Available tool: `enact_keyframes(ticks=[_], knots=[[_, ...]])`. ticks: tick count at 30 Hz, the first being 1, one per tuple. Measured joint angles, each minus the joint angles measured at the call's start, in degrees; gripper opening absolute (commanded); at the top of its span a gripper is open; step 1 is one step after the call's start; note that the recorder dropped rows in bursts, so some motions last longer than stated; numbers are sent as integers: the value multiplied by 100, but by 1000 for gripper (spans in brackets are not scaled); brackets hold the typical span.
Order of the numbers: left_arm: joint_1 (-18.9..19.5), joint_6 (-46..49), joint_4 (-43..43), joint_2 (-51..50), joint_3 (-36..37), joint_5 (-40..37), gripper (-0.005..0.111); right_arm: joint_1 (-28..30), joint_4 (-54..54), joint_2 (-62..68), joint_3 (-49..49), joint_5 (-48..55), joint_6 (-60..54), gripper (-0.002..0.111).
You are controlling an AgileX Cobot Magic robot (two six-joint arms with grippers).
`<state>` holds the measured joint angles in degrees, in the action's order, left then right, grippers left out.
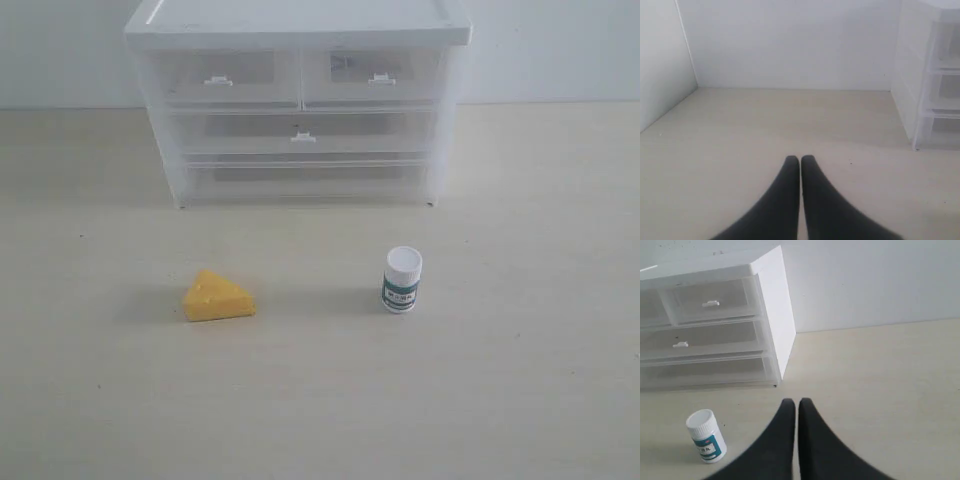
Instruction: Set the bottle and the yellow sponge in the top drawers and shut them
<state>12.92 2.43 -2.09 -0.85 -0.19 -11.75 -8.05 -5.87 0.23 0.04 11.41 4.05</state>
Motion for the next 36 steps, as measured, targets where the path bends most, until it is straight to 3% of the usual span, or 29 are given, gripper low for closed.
enact_keyframes(ticks=[17, 20, 25, 30, 36], knots=[[0, 0, 0, 0, 0, 0, 4, 0, 0, 0, 0, -123, 71, 2], [0, 0, 0, 0, 0, 0, 4, 0, 0, 0, 0, -672, 437, 2], [0, 0, 0, 0, 0, 0, 4, 0, 103, 0, 0, -2520, 1576, 2], [0, 0, 0, 0, 0, 0, 4, 0, 1810, 391, -332, -2655, 2396, 2], [0, 0, 0, 0, 0, 0, 4, 0, 3519, 2878, -624, -3140, 3707, 2]])
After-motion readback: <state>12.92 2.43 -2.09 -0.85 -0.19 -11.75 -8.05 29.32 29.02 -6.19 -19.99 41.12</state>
